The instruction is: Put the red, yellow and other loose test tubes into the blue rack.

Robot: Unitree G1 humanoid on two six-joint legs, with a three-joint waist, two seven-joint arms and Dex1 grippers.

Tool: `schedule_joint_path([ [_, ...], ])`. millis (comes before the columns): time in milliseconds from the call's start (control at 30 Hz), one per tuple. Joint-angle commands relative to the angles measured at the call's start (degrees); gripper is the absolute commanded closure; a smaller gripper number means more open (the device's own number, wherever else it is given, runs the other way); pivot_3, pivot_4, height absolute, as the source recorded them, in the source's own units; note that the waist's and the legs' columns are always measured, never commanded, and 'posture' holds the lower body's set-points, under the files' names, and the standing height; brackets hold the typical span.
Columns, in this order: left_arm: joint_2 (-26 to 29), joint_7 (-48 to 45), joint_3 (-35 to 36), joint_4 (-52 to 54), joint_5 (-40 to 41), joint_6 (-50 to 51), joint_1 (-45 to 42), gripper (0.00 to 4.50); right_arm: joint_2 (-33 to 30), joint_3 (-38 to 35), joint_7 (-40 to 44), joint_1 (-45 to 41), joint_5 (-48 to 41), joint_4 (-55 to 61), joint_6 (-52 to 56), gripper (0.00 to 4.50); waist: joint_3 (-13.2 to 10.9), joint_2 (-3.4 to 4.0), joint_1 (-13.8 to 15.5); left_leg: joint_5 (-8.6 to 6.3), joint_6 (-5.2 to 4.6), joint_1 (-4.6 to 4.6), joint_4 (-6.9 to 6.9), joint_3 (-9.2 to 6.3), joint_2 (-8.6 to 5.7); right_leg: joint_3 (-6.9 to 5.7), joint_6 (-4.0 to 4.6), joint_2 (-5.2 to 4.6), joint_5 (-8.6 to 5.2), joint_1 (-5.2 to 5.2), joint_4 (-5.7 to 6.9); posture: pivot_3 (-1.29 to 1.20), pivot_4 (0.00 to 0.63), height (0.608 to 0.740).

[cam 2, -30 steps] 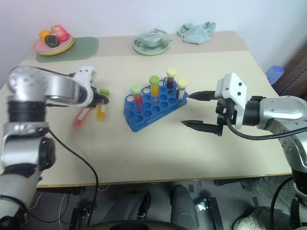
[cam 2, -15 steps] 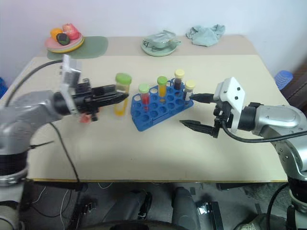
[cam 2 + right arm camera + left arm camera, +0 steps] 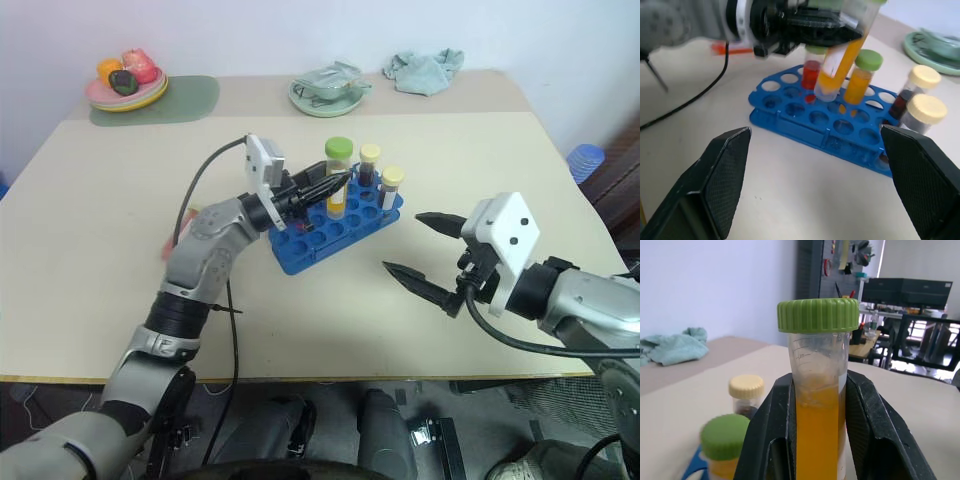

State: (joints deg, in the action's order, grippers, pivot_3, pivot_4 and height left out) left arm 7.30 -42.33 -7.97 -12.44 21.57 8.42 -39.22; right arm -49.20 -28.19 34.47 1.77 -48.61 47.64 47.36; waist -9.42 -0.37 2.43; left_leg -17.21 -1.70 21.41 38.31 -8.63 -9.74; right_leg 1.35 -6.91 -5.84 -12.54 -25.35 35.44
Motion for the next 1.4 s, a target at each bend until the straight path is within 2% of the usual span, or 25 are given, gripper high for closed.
schedule_joint_path([
  [33,-1.7,0.8,-0.5,-4.8,-3.7,-4.5,-2.8,3.77,1.7,-2.6,-4.3,1.8,-1.6,3.8,0.1,0.27,0.0,-0.01,0.0,0.00,0.00,0.00,0.00,0.00,0.00,0.00,0.00,0.00,0.00,0.00,0.00,0.00,0.150,0.740],
  [333,-5.4,1.3,-0.1,-16.3,-8.4,-11.0,-6.3,3.77,2.6,-5.8,-11.2,7.8,-5.9,7.2,1.3,0.27,0.0,-0.01,0.0,0.00,-0.01,-0.01,0.00,0.04,0.00,0.01,-0.02,0.03,0.01,-0.01,0.00,0.00,0.150,0.740],
  [567,-6.4,-1.3,0.1,-18.5,-8.5,-11.3,-7.1,3.77,2.5,-9.5,-13.3,12.3,-8.3,8.6,0.4,0.27,0.0,-0.02,0.0,-0.01,-0.03,-0.01,0.01,0.05,0.00,0.01,-0.05,0.04,0.03,0.01,0.00,0.00,0.150,0.740],
  [733,-6.2,-3.5,-0.3,-18.3,-8.5,-9.7,-6.7,3.77,2.8,-9.5,-14.4,14.0,-8.7,9.5,-0.8,0.27,0.0,-0.02,-0.1,-0.01,-0.02,-0.05,0.01,0.09,0.02,0.03,-0.06,0.06,0.03,0.01,0.02,0.00,0.150,0.740],
  [1000,-5.3,-0.5,-0.1,-22.5,-12.0,-12.5,-7.2,3.77,2.6,-9.2,-14.2,15.5,-8.3,9.2,-2.7,0.27,0.1,-0.06,-0.1,-0.01,-0.03,-0.08,0.01,0.11,0.03,0.05,-0.07,0.08,0.04,0.05,0.02,0.00,0.150,0.740],
  [1100,-5.7,-1.5,0.2,-23.8,-11.0,-11.8,-7.5,3.77,2.4,-8.6,-14.1,15.3,-7.9,8.7,-3.3,0.27,0.1,-0.08,-0.1,-0.01,-0.03,-0.13,0.01,0.17,0.08,0.09,-0.07,0.14,0.05,0.08,0.02,0.00,0.150,0.740],
  [1167,-5.8,-1.5,0.4,-24.3,-10.9,-11.5,-7.8,2.72,2.2,-8.3,-14.0,15.0,-7.7,8.4,-3.5,0.27,0.1,-0.07,-0.1,-0.01,-0.03,-0.14,0.01,0.18,0.10,0.11,-0.07,0.16,0.06,0.09,0.02,0.00,0.150,0.740],
  [1233,-5.9,-1.0,0.5,-25.0,-11.4,-11.9,-8.1,1.91,2.1,-8.2,-13.8,14.9,-7.5,8.2,-3.8,0.27,0.1,-0.08,-0.1,-0.01,-0.03,-0.15,0.01,0.21,0.10,0.13,-0.07,0.17,0.06,0.09,0.02,0.00,0.150,0.740],
  [1267,-5.9,-0.8,0.6,-25.3,-11.6,-12.1,-8.2,1.27,2.1,-8.3,-13.7,14.9,-7.4,8.2,-3.9,0.27,0.1,-0.09,-0.1,-0.01,-0.03,-0.14,0.01,0.21,0.10,0.13,-0.08,0.18,0.07,0.08,0.02,0.00,0.150,0.740],
  [1333,-6.2,-0.5,0.7,-25.8,-11.6,-12.3,-8.3,0.31,2.1,-8.3,-13.6,15.1,-7.5,8.3,-4.0,0.27,0.1,-0.10,-0.1,-0.01,-0.03,-0.11,0.01,0.21,0.11,0.13,-0.08,0.18,0.07,0.05,0.01,0.00,0.150,0.740],
  [1367,-6.4,-0.5,0.8,-26.0,-11.5,-12.3,-8.4,0.09,2.0,-8.3,-13.6,15.1,-7.5,8.3,-4.0,0.27,0.1,-0.10,0.0,-0.01,-0.04,-0.10,0.01,0.21,0.11,0.13,-0.08,0.17,0.07,0.05,0.01,0.00,0.150,0.740],
  [1400,-6.5,-1.7,1.2,-25.5,-10.3,-10.8,-8.3,0.09,2.1,-8.3,-13.6,15.2,-7.5,8.4,-4.1,0.27,0.1,-0.10,-0.1,-0.02,-0.04,-0.10,0.01,0.21,0.11,0.13,-0.08,0.17,0.07,0.05,0.01,0.00,0.150,0.740],
])
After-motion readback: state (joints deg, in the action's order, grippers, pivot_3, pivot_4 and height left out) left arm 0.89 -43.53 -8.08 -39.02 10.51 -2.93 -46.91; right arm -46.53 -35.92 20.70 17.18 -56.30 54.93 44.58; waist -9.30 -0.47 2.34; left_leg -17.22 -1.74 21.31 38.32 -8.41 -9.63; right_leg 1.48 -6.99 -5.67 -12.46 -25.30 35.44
